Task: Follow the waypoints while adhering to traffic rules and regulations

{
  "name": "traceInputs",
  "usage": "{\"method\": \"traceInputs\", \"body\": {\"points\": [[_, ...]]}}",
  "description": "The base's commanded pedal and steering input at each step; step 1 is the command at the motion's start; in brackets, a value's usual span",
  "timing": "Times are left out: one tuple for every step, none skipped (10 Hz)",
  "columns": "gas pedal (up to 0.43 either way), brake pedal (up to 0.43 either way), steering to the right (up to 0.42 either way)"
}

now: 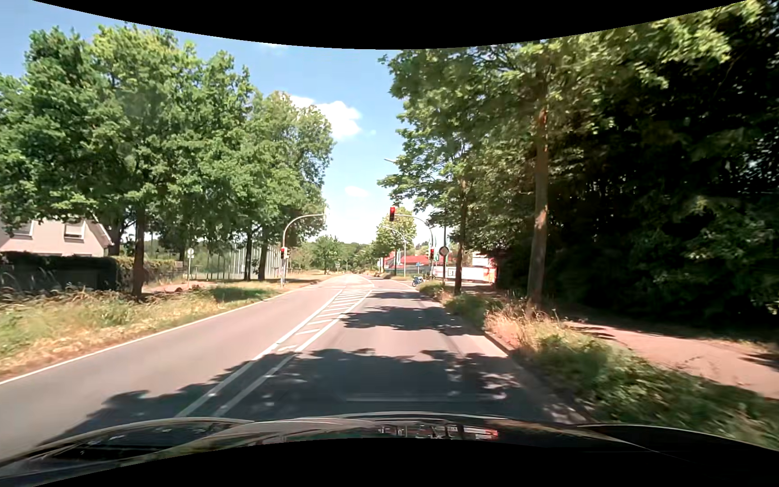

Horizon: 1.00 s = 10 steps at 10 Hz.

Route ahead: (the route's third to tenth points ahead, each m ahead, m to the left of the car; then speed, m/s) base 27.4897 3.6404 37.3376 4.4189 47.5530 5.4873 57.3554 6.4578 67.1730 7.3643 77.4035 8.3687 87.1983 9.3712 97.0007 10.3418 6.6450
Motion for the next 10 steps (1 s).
{"method": "traceInputs", "body": {"points": [[0.0, 0.0, -0.008], [0.0, 0.0, -0.007], [0.0, 0.0, -0.007], [0.0, 0.0, -0.007], [0.0, 0.0, -0.007], [0.0, 0.0, -0.007], [0.0, 0.0, -0.007], [0.02, 0.0, -0.007], [0.02, 0.0, -0.007], [0.02, 0.0, -0.007]]}}
